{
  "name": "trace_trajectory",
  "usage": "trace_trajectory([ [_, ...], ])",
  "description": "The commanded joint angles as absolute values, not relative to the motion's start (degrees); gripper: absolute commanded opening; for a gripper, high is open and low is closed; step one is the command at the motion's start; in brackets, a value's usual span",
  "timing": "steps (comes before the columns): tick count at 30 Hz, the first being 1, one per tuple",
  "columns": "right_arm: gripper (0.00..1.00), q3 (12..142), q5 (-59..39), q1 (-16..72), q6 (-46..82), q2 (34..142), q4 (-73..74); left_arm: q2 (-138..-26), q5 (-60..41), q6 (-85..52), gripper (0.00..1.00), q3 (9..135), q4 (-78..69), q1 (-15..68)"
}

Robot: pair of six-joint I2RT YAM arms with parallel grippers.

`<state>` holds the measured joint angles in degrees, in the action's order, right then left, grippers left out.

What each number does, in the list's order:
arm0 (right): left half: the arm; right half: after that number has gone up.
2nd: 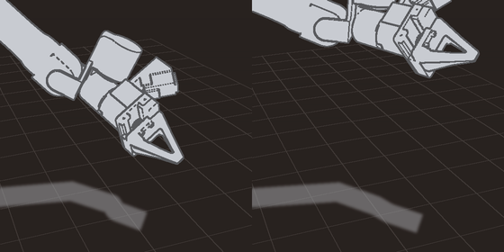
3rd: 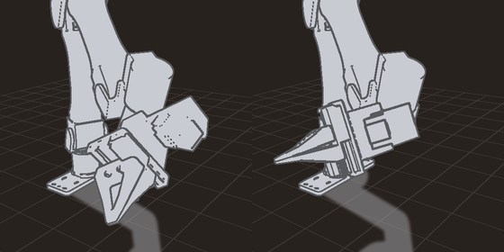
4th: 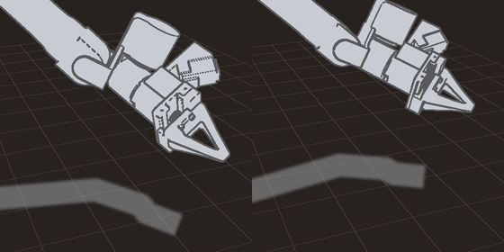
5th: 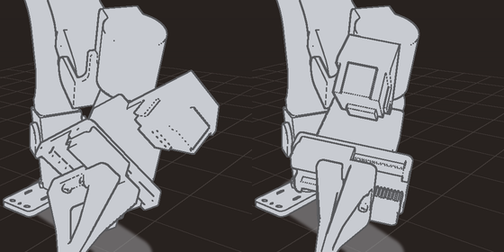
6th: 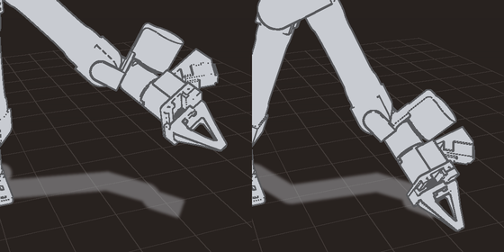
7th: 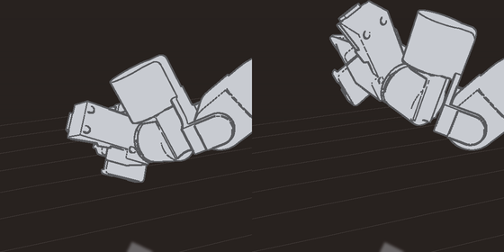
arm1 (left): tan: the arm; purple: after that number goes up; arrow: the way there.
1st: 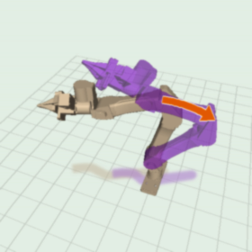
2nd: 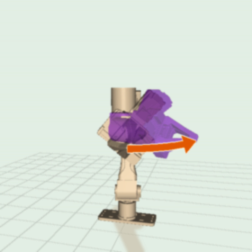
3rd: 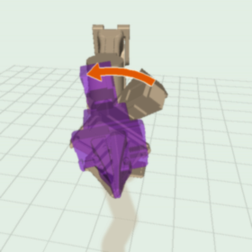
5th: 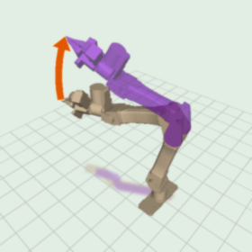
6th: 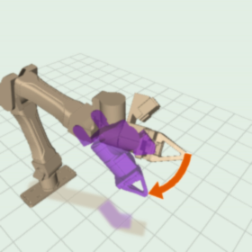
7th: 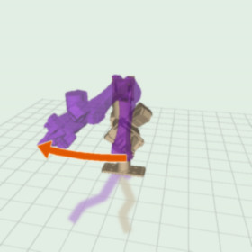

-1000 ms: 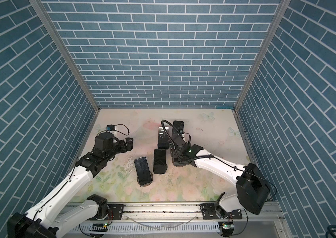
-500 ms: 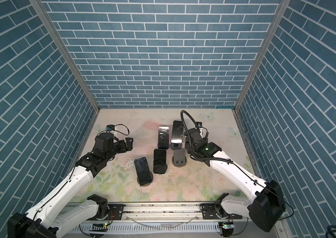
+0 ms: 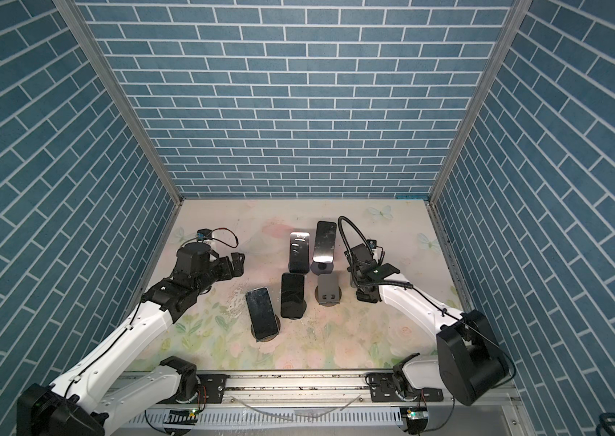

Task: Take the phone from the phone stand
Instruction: 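Carry the teal-edged phone with the right gripper beside the stands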

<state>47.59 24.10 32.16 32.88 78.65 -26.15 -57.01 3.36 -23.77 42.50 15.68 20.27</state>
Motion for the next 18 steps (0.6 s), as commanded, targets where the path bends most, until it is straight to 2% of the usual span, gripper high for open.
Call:
trace_trajectory([
  [1, 0.45, 48.46, 21.85, 31.72, 30.98, 82.47, -22.25, -57.16, 3.69, -23.71, 1.0, 42.36, 15.53, 20.56],
  [18, 0.48, 60.75, 13.58, 26.44, 24.14, 101.01, -17.61, -55.39, 5.65, -22.76, 1.0, 42.45, 17.66, 20.57],
])
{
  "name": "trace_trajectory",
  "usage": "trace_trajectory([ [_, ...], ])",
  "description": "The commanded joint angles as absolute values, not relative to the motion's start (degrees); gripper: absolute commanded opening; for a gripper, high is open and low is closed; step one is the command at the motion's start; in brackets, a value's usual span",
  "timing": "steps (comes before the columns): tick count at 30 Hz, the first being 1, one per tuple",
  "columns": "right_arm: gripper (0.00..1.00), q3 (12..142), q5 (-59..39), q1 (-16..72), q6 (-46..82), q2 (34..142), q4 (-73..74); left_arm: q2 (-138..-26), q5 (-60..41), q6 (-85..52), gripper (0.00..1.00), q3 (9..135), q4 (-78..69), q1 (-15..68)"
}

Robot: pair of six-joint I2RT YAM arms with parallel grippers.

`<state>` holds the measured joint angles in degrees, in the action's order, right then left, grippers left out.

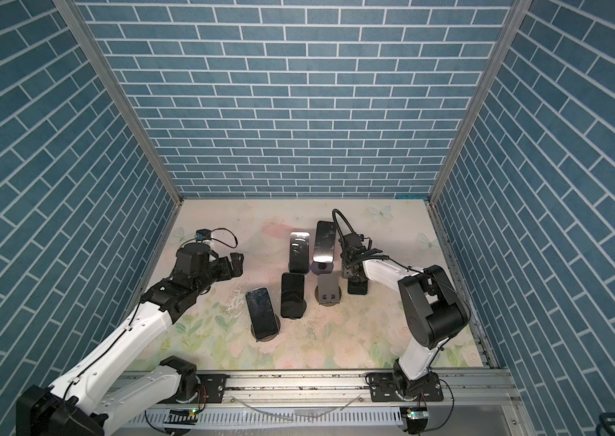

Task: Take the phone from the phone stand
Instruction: 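Carry the teal-edged phone with the right gripper beside the stands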

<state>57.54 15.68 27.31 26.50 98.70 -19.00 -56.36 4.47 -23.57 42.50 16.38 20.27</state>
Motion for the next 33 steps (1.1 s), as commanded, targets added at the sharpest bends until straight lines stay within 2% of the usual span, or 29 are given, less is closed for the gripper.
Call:
trace_trajectory([
  [1, 0.49, 61.28, 12.88, 26.15, 23.79, 101.88, -17.48, -55.38, 5.76, -22.59, 1.0, 42.45, 17.75, 20.55],
  [16, 0.59, 68.78, 7.81, 23.69, 21.01, 110.94, -18.79, -54.9, 7.03, -21.97, 1.0, 42.28, 18.28, 20.57],
  [26, 0.71, 69.26, 7.65, 23.55, 20.97, 112.32, -19.48, -55.13, 7.2, -21.97, 1.0, 41.84, 17.93, 20.56],
  [33, 0.75, 68.5, 7.77, 23.55, 20.98, 111.98, -19.71, -55.08, 7.11, -21.97, 1.0, 41.84, 17.93, 20.54],
])
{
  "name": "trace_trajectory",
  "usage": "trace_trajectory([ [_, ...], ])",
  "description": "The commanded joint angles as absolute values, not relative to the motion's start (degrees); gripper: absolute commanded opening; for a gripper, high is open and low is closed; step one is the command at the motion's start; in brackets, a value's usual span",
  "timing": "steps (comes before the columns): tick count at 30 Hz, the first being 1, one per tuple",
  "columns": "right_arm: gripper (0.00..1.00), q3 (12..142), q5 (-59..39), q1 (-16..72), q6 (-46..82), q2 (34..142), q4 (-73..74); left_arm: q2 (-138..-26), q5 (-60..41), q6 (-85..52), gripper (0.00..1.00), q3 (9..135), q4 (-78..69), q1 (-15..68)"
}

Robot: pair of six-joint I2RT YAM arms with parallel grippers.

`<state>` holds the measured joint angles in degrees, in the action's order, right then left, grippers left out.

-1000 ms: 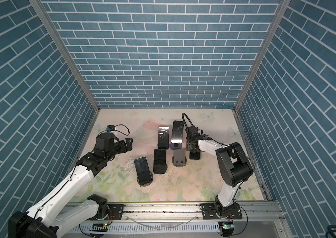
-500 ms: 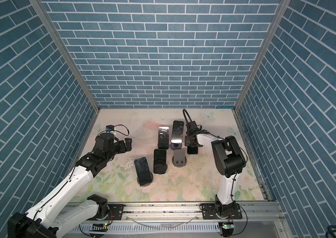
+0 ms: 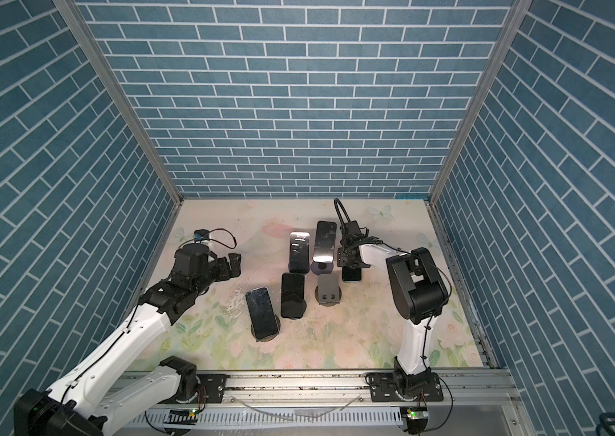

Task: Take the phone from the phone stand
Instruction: 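Carry the teal-edged phone with the right gripper beside the stands, then lower the teal-edged phone flat onto the table and open the right gripper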

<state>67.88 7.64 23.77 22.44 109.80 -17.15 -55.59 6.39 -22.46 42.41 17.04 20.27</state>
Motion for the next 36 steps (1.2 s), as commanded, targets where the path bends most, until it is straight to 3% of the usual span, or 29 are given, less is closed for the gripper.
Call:
trace_trajectory([
  [1, 0.76, 68.32, 7.82, 23.55, 21.01, 111.81, -19.74, -55.03, 7.11, -21.97, 1.0, 41.84, 17.93, 20.52],
  [20, 0.81, 67.24, 8.27, 23.55, 21.86, 107.71, -20.99, -52.51, 7.23, -22.23, 1.0, 41.4, 19.38, 20.57],
  [36, 0.82, 63.63, 9.03, 25.88, 26.99, 84.8, -28.47, -51.06, 6.64, -22.43, 1.0, 40.96, 19.86, 20.57],
])
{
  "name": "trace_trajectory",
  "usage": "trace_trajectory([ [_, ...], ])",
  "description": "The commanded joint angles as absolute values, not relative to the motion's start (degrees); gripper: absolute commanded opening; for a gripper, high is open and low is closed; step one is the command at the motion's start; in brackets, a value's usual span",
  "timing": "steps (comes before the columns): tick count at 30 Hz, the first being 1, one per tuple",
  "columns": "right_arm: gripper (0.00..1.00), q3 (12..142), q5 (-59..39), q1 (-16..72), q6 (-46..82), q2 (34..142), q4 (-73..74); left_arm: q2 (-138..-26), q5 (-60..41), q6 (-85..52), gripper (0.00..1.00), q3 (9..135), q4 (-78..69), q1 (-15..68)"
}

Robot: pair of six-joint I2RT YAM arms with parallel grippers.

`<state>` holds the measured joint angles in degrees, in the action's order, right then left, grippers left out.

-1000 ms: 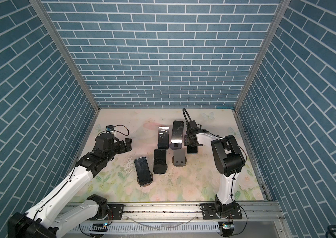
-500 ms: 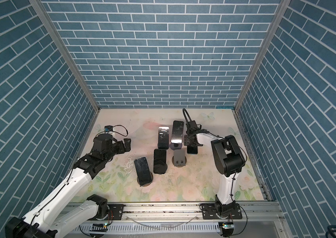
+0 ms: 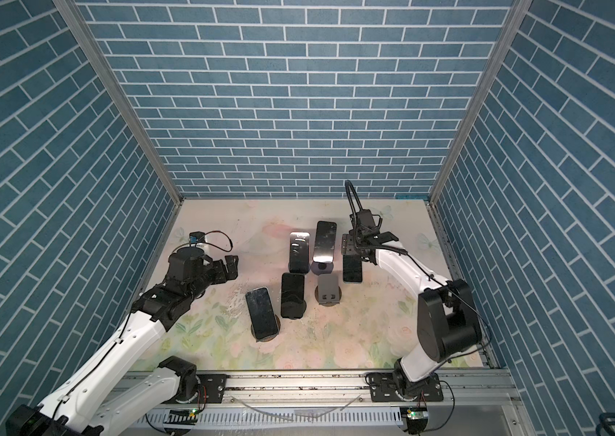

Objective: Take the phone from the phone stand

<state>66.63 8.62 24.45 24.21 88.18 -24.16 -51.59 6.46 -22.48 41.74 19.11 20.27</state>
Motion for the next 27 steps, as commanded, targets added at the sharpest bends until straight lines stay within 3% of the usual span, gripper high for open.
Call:
trace_trajectory([
  [1, 0.83, 63.31, 9.07, 26.8, 27.58, 83.55, -29.03, -50.98, 6.44, -22.5, 1.0, 41.02, 20.02, 20.52],
  [6, 0.87, 62.56, 10.59, 34.41, 30.83, 79.06, -31.14, -50.08, 5.2, -22.59, 1.0, 41.44, 21.07, 20.57],
  [12, 0.91, 63.75, 13.58, 41.32, 34.53, 81.93, -34.29, -49.02, 5.79, -21.45, 1.0, 41.3, 21.88, 20.53],
  [27, 0.91, 63.2, 15.66, 48.45, 38.24, 89.14, -33.84, -48.69, 4.93, -21.17, 1.0, 40.69, 21.87, 20.57],
])
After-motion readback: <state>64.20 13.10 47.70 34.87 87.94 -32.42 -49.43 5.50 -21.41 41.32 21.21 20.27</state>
